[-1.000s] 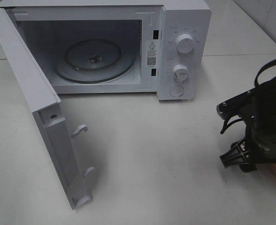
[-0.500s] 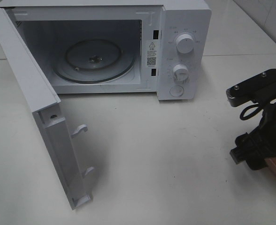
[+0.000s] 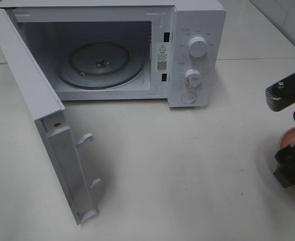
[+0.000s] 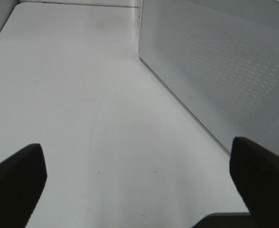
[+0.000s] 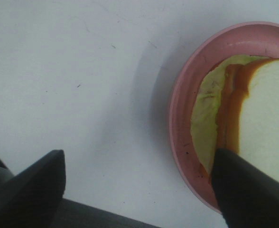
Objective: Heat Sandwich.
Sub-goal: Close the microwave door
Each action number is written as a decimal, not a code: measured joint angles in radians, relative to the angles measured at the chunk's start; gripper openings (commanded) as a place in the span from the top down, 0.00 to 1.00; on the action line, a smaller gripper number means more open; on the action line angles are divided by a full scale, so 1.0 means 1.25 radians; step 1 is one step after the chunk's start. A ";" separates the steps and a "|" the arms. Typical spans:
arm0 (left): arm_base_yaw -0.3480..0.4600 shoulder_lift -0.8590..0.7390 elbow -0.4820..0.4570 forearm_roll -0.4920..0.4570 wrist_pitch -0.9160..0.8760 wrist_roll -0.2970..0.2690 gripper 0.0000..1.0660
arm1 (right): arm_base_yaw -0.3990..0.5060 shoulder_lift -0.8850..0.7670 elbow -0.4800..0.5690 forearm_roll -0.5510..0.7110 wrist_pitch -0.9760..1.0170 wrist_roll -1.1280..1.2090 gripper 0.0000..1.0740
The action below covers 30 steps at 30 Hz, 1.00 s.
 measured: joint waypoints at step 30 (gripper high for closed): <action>0.000 0.000 0.000 0.000 0.000 0.000 0.08 | 0.000 -0.575 0.006 0.148 0.254 -0.156 0.29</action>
